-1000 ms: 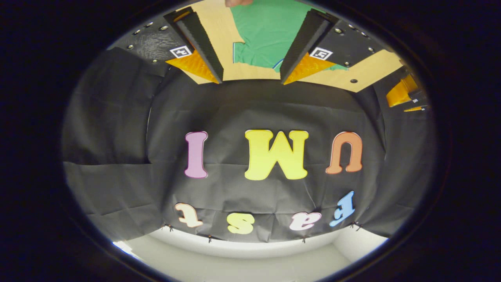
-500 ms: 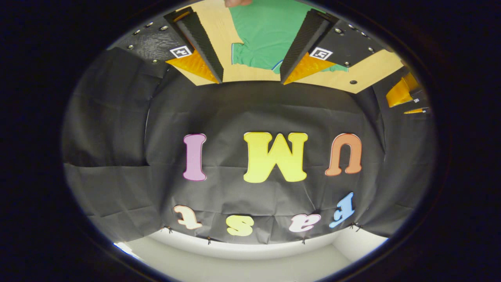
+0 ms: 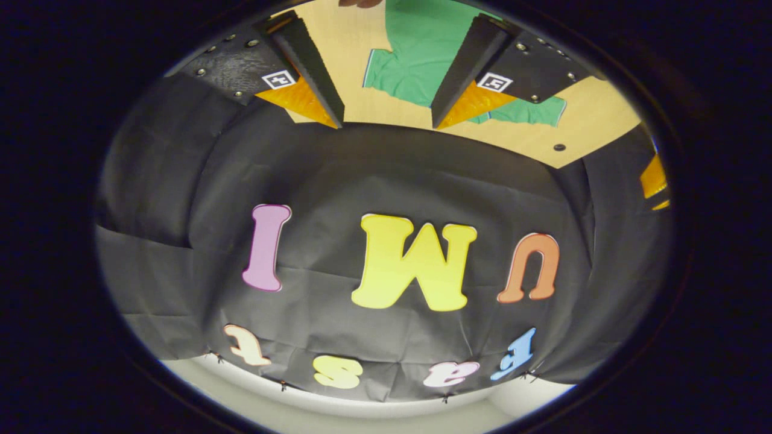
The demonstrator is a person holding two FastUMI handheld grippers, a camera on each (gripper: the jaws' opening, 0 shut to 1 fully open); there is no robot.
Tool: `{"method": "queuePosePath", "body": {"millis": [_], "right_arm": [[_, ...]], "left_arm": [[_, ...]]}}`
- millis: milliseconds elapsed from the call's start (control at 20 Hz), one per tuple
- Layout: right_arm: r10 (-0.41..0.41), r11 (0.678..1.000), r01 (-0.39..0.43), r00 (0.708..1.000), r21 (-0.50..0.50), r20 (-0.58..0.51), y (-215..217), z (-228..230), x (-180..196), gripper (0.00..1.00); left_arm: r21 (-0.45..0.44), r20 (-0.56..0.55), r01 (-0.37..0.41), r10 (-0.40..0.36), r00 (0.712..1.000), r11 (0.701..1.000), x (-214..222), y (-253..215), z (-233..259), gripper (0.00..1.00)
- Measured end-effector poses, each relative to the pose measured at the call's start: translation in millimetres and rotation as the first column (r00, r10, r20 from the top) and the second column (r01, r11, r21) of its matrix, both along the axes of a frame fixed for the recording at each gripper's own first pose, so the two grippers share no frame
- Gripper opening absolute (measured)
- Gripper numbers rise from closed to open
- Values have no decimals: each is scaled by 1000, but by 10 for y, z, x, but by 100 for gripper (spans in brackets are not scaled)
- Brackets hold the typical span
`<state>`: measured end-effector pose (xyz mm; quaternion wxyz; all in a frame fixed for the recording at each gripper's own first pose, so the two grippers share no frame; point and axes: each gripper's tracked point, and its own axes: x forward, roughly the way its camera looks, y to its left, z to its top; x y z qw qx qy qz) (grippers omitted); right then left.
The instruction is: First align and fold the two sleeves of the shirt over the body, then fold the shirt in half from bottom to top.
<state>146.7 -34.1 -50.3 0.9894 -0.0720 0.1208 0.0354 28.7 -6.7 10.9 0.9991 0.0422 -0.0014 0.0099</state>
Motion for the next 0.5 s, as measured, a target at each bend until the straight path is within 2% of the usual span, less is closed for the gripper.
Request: {"method": "queuePosePath", "body": {"millis": [250, 500], "right_arm": [[-34, 998, 43, 981, 42, -193, -255, -962, 965, 93], [-80, 993, 109, 910, 51, -406, -568, -2158, 1498, 94]], "left_arm": [[-25, 1, -15, 15, 1000, 1000, 153, -52, 95, 96], [-38, -20, -24, 23, 1000, 999, 328, -121, 168, 96]]}}
